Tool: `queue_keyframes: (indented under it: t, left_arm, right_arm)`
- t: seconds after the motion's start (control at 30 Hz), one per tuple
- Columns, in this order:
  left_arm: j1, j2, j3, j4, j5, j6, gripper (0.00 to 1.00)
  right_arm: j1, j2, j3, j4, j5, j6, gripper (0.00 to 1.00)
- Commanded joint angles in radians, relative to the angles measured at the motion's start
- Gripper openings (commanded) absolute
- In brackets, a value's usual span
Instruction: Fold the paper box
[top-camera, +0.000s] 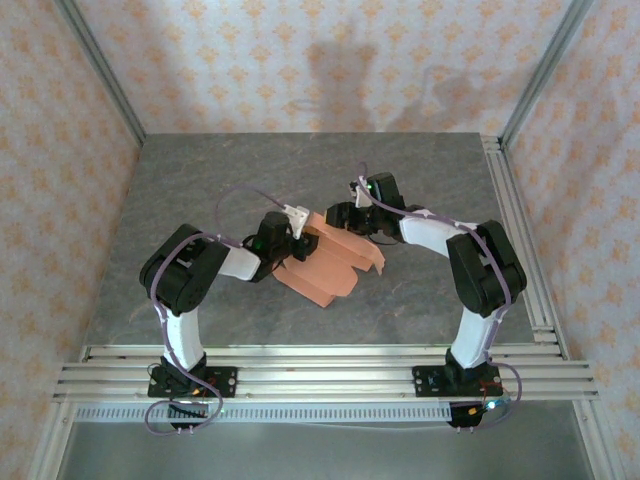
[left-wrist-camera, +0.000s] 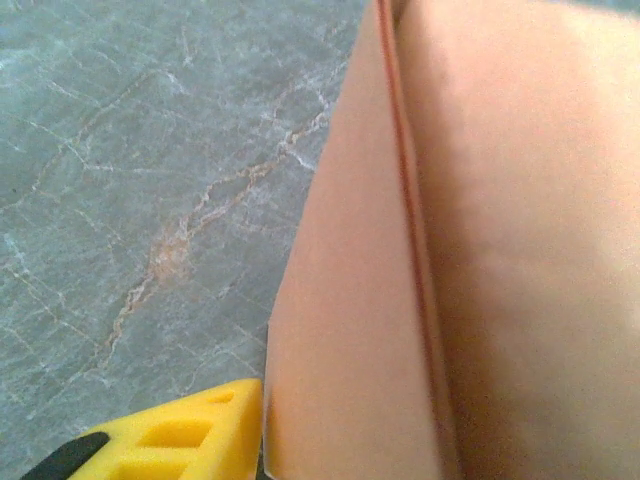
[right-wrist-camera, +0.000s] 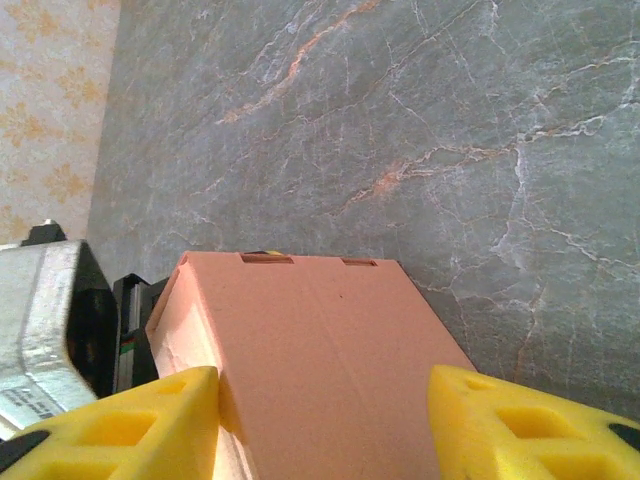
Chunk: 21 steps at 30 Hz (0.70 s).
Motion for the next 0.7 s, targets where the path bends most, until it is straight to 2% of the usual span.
queue_keyframes:
  t: [0.0,0.23,0.4,0.67]
  left_arm:
    - [0.002,-0.001,-0.021,0.160,-0.004,-0.030,0.35]
    - [0.004,0.009,-0.076,0.317,-0.025,-0.054,0.31]
    - [0.004,0.043,-0.032,0.225,-0.019,-0.045,0.29]
    - [0.006,0.078,-0.012,0.237,0.000,-0.072,0.21]
  right_arm:
    - [-0.003,0.003,-0.036,-0.046,0.018,0.019,0.55]
    - [-0.004,0.008,-0.033,-0.036,0.009,0.048,0.55]
    - [-0.003,0.009,-0.036,-0.026,-0.002,0.063,0.55]
    - [-0.004,0.005,-0.037,-0.031,-0.016,0.070,0.55]
